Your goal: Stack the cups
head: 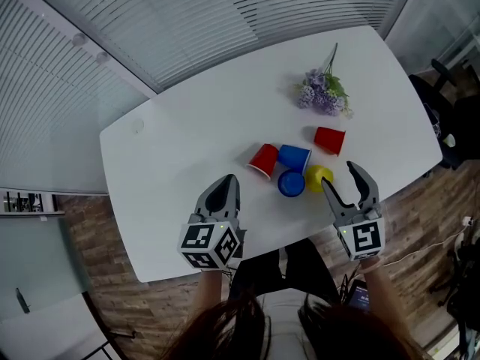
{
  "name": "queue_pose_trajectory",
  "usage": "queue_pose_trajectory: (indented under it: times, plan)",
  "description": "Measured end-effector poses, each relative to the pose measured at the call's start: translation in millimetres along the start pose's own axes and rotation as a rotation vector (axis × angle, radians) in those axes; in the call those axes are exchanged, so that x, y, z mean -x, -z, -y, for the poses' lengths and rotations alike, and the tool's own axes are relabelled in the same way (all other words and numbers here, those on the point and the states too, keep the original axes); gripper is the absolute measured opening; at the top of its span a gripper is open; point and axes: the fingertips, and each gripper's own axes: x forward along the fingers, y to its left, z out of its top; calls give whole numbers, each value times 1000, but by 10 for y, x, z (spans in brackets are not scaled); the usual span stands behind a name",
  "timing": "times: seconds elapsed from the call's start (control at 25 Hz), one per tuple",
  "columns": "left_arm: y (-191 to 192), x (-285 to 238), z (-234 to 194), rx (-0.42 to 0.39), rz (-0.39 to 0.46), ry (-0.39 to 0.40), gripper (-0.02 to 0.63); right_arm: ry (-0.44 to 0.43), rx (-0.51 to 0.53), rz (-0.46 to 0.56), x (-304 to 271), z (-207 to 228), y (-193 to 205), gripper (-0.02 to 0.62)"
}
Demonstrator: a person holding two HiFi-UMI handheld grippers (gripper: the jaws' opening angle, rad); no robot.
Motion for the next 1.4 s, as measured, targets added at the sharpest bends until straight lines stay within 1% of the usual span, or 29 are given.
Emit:
queue_pose_trajectory:
  times: [0.08, 0.36, 0.68, 0.96, 1.4]
  plan:
    - [-25, 15, -23, -9, 1, 2, 17, 8, 1, -11, -2, 24, -30, 272]
    - [-128, 73, -209, 12, 14, 4, 17, 15, 8, -106, -81, 108, -41, 262]
    - [-33, 60, -271, 10, -27, 39, 17, -20, 32, -218, -245, 212, -30, 261]
    - [-65, -55, -284, 30, -18, 10, 17, -104, 81, -289, -473, 294, -16, 259]
    - [-46, -150, -237, 75, -11, -56, 17, -294, 179, -485, -748, 334, 260, 261]
